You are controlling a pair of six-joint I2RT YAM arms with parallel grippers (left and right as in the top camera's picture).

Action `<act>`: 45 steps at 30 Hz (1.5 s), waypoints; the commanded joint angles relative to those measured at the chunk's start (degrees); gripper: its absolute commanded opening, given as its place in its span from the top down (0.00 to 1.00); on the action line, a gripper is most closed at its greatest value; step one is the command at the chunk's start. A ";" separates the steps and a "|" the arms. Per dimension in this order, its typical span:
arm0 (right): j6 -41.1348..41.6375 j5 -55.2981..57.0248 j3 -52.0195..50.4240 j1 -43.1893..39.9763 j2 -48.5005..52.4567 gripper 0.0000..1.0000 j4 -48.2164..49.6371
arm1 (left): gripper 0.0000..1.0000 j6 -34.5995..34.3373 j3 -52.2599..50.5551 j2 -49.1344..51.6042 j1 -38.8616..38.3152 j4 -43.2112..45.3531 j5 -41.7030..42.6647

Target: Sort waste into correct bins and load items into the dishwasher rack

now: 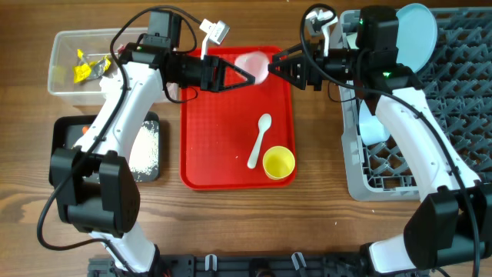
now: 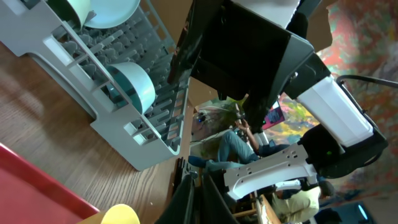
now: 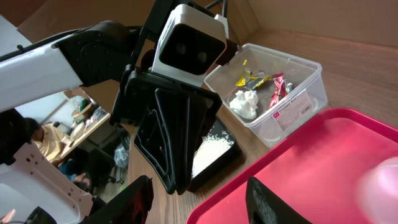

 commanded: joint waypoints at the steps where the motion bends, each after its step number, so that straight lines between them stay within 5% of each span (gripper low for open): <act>1: 0.31 -0.50 0.63 0.24 0.70 0.50 0.15 | 0.96 0.46 0.09 -0.63 -0.09 -0.02 0.24; 6: 0.15 2.75 0.63 0.22 0.70 0.44 -1.40 | 0.96 0.44 0.09 -0.63 -0.22 -0.04 -6.80; 13: 0.90 14.97 0.81 -1.77 -1.60 0.16 -7.37 | 0.59 -10.21 0.11 -0.63 -6.08 2.99 -46.21; 17: 2.78 21.16 0.81 -9.20 -9.01 0.12 -13.44 | 0.37 -11.87 0.11 -0.61 -9.77 11.13 -60.04; 25: 2.71 35.95 0.81 -14.40 -15.43 0.07 -27.61 | 0.20 -11.67 0.11 6.38 -20.24 29.38 -82.90; 34: 2.03 38.99 0.81 -14.40 -15.39 0.05 -30.82 | 0.18 -9.86 0.09 17.31 -28.11 31.47 -108.54; 40: 1.38 40.13 0.81 -14.40 -15.39 0.05 -31.43 | 0.20 -9.88 0.09 18.03 -27.54 31.67 -114.60; 45: 1.27 40.11 0.81 -14.40 -15.39 0.04 -31.47 | 0.42 -10.08 0.09 18.80 -25.33 31.52 -113.98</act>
